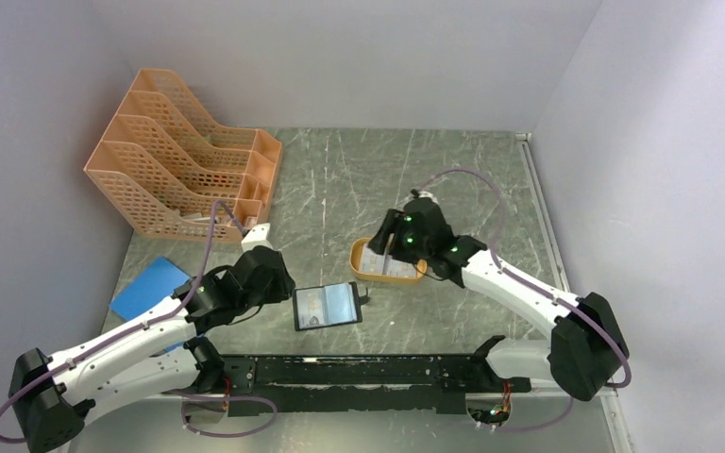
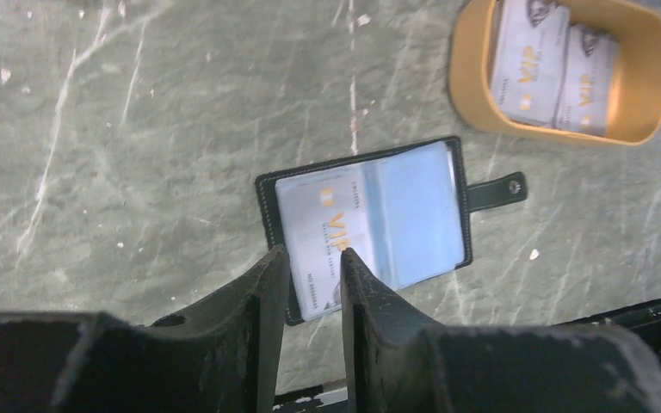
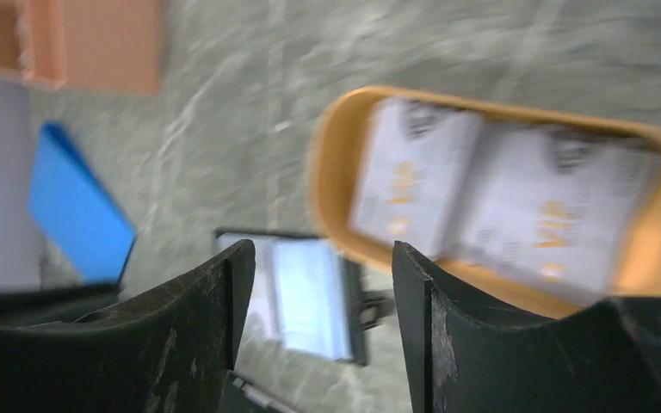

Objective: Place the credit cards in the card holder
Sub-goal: Insert the credit card into the card holder, then pick up the credit card from the storage box.

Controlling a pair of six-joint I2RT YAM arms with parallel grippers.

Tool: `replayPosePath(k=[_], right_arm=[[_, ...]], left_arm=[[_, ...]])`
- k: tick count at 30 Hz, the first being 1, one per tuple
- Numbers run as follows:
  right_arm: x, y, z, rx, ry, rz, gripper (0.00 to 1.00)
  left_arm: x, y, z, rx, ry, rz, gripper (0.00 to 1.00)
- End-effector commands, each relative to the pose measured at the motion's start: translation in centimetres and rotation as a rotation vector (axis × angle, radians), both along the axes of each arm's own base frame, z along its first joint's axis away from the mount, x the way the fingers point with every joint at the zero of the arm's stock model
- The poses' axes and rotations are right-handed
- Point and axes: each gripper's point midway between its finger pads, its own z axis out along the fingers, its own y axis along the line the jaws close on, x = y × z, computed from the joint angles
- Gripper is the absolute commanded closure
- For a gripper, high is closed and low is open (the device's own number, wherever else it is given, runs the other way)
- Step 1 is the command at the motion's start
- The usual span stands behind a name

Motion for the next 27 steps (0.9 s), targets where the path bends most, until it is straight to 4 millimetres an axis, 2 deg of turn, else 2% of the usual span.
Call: replayPosePath(k=[1, 6, 13, 17, 23, 27], right_arm=[[1.2, -4.1, -3.7, -0.011, 0.088, -0.095, 0.37], [1.8, -4.0, -6.2, -0.021, 0.137, -0.104, 0.37], [3.4, -4.3, -8.2, -0.029, 0.154, -0.166, 0.39], [3.7, -4.3, -9.4, -0.023, 0.184, -0.17, 0.42], [4.0, -3.9, -10.2, -0.022, 0.192, -0.148, 0.47], [3.9, -3.9, -11.1, -0.035, 0.215, -0.143, 0.56]], left_arm=[[1.1, -1.1, 2.4, -0.004, -0.064, -0.049, 0.66], [1.0, -1.5, 1.1, 0.017, -0.027, -0.065, 0.67], [0.5, -1.5, 0.1, -0.004, -0.006, -0.06, 0.67], [0.4, -1.2, -0.3, 0.009, 0.004, -0.054, 0.67], [0.3, -1.2, -0.6, 0.007, 0.012, -0.049, 0.68], [0.3, -1.2, -0.8, 0.009, 0.018, -0.047, 0.68]])
